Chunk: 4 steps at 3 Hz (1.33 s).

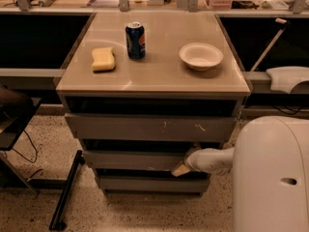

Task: Open middle drawer

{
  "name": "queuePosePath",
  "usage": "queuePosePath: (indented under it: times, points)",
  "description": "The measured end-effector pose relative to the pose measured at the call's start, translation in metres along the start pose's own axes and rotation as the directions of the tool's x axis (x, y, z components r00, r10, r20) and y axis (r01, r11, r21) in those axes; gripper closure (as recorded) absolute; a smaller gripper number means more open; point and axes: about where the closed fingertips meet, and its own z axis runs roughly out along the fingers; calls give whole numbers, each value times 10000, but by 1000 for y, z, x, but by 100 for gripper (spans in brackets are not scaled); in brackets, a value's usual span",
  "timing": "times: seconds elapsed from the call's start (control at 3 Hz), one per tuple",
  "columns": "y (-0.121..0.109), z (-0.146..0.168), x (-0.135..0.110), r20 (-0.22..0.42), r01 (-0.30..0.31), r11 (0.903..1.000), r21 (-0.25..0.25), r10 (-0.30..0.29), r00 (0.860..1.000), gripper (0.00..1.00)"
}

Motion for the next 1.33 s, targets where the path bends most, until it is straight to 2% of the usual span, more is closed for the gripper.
queuePosePath:
  times: [0.33,1.33]
  points:
    - [0,0,0,0,0,10000,0,0,10000,19]
    - [0,-1,-1,-142,37,10000,0,-37,9999,89]
